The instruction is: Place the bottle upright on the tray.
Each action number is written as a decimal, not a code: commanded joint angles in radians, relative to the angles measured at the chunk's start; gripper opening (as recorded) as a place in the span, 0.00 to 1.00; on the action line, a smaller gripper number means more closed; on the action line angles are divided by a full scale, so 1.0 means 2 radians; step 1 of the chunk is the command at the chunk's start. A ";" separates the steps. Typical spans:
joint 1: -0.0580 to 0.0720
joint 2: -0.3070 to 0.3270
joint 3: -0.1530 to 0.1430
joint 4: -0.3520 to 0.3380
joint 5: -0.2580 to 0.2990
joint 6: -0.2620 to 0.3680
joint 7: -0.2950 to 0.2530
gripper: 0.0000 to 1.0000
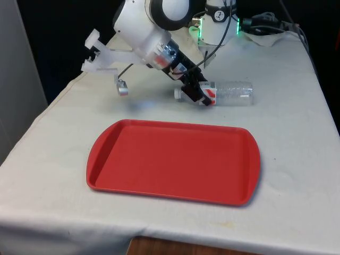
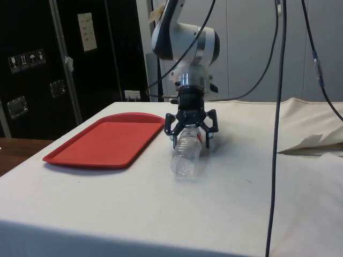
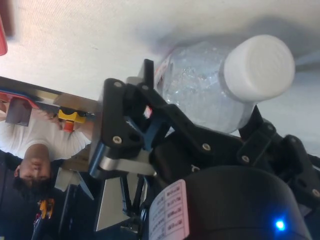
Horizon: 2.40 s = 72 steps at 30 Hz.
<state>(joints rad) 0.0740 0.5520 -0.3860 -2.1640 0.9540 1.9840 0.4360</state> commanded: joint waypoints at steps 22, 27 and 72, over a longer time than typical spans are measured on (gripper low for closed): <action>0.001 -0.005 -0.005 0.001 0.000 -0.012 0.001 0.00; 0.004 -0.014 -0.007 -0.001 -0.003 -0.013 0.008 0.00; 0.025 -0.094 -0.008 -0.011 -0.075 0.026 0.088 0.00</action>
<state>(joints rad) 0.1140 0.3740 -0.4000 -2.1810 0.8140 2.0170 0.5980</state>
